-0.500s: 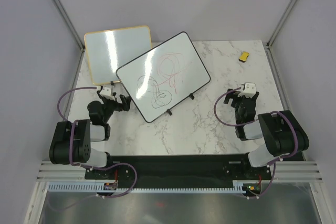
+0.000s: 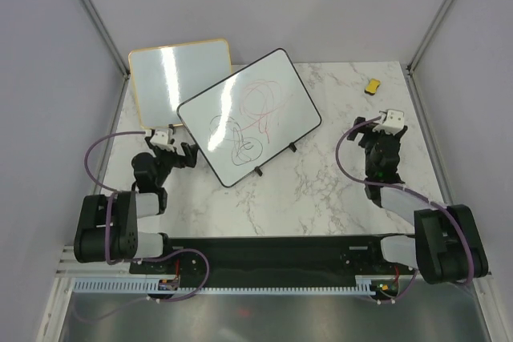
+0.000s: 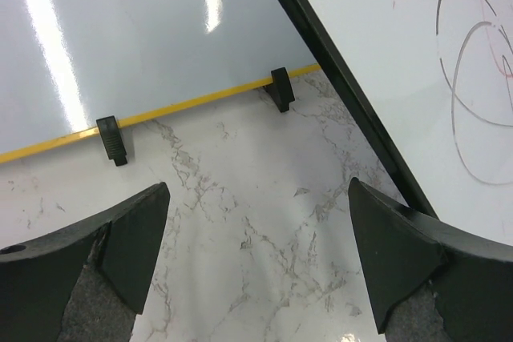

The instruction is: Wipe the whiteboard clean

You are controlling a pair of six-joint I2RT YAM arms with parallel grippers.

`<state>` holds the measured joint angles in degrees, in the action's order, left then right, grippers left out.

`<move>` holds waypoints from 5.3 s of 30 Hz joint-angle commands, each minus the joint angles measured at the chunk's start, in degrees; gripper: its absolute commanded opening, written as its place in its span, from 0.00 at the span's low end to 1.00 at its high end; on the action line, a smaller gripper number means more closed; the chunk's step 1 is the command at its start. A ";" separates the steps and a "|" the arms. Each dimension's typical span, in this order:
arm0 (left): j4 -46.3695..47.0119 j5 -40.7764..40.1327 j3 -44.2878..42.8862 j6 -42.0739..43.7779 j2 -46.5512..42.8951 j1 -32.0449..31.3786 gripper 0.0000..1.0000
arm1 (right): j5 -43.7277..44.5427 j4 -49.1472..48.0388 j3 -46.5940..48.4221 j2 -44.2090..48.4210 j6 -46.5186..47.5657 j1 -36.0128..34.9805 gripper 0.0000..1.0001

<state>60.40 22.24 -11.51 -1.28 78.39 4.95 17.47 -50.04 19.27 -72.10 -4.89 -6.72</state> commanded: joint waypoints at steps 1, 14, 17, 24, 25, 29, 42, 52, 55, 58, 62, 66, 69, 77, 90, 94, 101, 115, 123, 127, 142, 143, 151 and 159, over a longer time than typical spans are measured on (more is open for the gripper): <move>-4.40 -0.89 -2.73 -0.13 -4.19 0.50 0.99 | 0.11 14.51 7.77 3.27 -3.81 0.22 0.98; -29.29 6.24 -13.97 0.84 -14.05 6.30 0.99 | 8.11 57.51 49.79 -13.25 -10.49 2.94 0.93; -52.10 7.82 -19.40 4.17 -14.50 7.35 0.99 | 6.08 62.94 59.55 -24.62 -11.46 5.05 0.91; -67.86 8.69 -28.04 7.43 -13.09 7.62 0.98 | 5.11 72.01 84.23 -46.45 -14.45 9.09 0.86; -69.00 9.05 -29.78 7.78 -12.48 7.62 0.98 | 5.29 72.54 86.10 -48.30 -14.89 9.44 0.86; -72.00 10.10 -32.35 8.66 -9.58 7.71 0.98 | 6.52 73.16 93.13 -57.25 -18.14 11.02 0.83; -71.65 11.86 -34.81 9.63 -5.00 7.71 0.99 | 3.79 73.16 106.15 -71.34 -18.23 11.64 0.68; -71.12 12.83 -34.72 9.63 -4.47 7.71 0.99 | 5.73 72.72 108.00 -74.42 -16.12 11.73 0.58; -71.04 13.00 -34.55 9.89 -4.30 7.71 0.99 | 5.38 72.63 108.96 -75.03 -14.81 11.73 0.61; -71.04 13.44 -34.46 10.07 -4.39 7.71 0.99 | 4.85 72.45 110.10 -75.73 -12.09 11.73 0.64; -70.86 14.06 -34.46 9.89 -4.30 7.79 0.99 | 3.71 72.37 110.55 -76.09 -10.23 11.64 0.37; -70.69 14.41 -34.46 9.89 -4.39 7.71 0.99 | 2.22 72.01 109.32 -75.13 -9.44 11.73 0.29; -70.77 14.24 -34.28 10.15 -4.82 7.71 0.99 | 0.11 71.93 105.81 -72.76 -9.44 11.64 0.19; -71.30 13.70 -34.98 9.81 -5.18 7.79 0.99 | -3.94 68.25 69.86 -48.96 -9.96 10.06 0.08; -74.11 20.46 -35.87 9.54 -8.69 7.88 0.94 | -4.73 65.15 23.99 -12.83 -16.47 -5.22 0.08; -74.20 26.44 -34.99 10.42 -9.66 8.06 0.90 | -6.21 68.75 20.03 -2.20 -17.70 -8.04 0.08; -70.60 30.58 -35.16 6.12 -6.68 8.06 0.87 | -6.76 70.43 15.64 0.55 -22.44 -13.13 0.08; -68.93 31.11 -34.55 6.38 -6.23 7.88 0.86 | -2.89 76.31 16.94 -3.93 -25.97 -25.62 0.59; -68.14 31.46 -34.63 6.29 -6.23 7.88 0.86 | -7.54 77.20 22.65 -3.13 -17.10 -25.36 0.76; -68.22 31.29 -34.37 6.29 -6.58 7.88 0.86 | -5.18 80.80 27.66 -9.01 -15.42 -24.92 0.69; -67.61 31.64 -33.93 6.38 -7.72 7.88 0.86 | -10.17 83.09 29.08 -11.40 -12.78 -20.09 0.60; -67.52 31.72 -33.84 6.38 -7.81 7.88 0.86 | -11.66 82.91 28.99 -11.40 -12.52 -19.13 0.60; -67.34 31.99 -33.84 6.20 -8.25 7.97 0.86 | -15.19 81.77 28.90 -12.81 -11.37 -18.06 0.58; -66.82 31.99 -33.67 6.02 -8.16 7.88 0.86 | -15.19 81.51 28.72 -12.81 -11.46 -18.06 0.56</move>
<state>-8.36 52.64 -45.17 5.89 71.50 12.67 2.37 32.75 48.14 -84.86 -16.75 -24.80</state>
